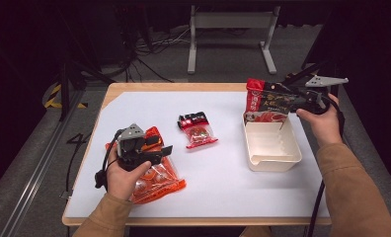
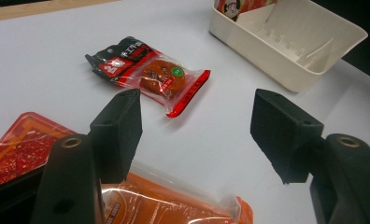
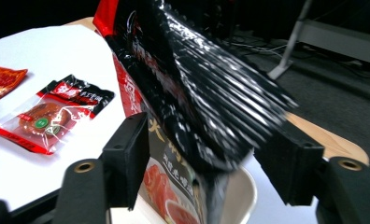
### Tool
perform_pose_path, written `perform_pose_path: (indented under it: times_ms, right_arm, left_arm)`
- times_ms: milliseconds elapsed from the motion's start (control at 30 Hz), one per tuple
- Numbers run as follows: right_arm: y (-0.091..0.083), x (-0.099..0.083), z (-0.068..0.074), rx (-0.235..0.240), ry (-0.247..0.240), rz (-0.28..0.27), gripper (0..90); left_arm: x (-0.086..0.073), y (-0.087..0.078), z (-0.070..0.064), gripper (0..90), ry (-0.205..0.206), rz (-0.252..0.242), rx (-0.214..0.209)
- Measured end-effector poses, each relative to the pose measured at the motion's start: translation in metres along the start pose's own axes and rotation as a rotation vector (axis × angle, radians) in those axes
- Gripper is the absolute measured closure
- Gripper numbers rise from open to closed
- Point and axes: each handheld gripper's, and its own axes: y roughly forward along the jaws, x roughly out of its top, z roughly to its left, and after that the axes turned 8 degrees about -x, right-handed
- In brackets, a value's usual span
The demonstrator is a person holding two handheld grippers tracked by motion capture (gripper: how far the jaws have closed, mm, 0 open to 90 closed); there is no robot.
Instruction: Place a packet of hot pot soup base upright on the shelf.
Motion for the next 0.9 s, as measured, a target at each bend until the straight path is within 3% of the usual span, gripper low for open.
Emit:
perform_pose_path:
  times_ms: [200,267,400,567,700,833,900]
  right_arm:
    - [-0.022,-0.010,0.006,-0.033,-0.013,-0.024,35.4]
    - [-0.032,-0.011,0.009,-0.047,0.003,-0.032,35.0]
    - [-0.050,-0.011,0.020,-0.076,-0.005,-0.035,36.0]
    - [-0.066,-0.010,0.040,-0.042,0.011,-0.062,36.0]
    - [-0.073,-0.010,0.059,-0.005,0.013,-0.082,36.3]
    - [-0.079,-0.011,0.081,0.014,-0.015,-0.103,36.5]
    - [-0.082,-0.012,0.096,0.041,-0.028,-0.108,36.5]
  left_arm:
    - [-0.001,-0.008,0.005,34.4,-0.003,-0.014,0.017]
    - [-0.001,-0.010,0.006,34.3,-0.002,-0.015,0.022]
    - [-0.002,-0.015,0.009,34.1,0.002,-0.022,0.042]
    - [-0.002,-0.019,0.013,34.0,-0.006,-0.019,0.058]
    - [-0.001,-0.020,0.016,35.2,0.041,0.005,0.065]
    - [-0.001,-0.023,0.020,34.7,0.069,-0.011,0.086]
    - [-0.001,-0.026,0.022,32.8,0.063,-0.010,0.107]
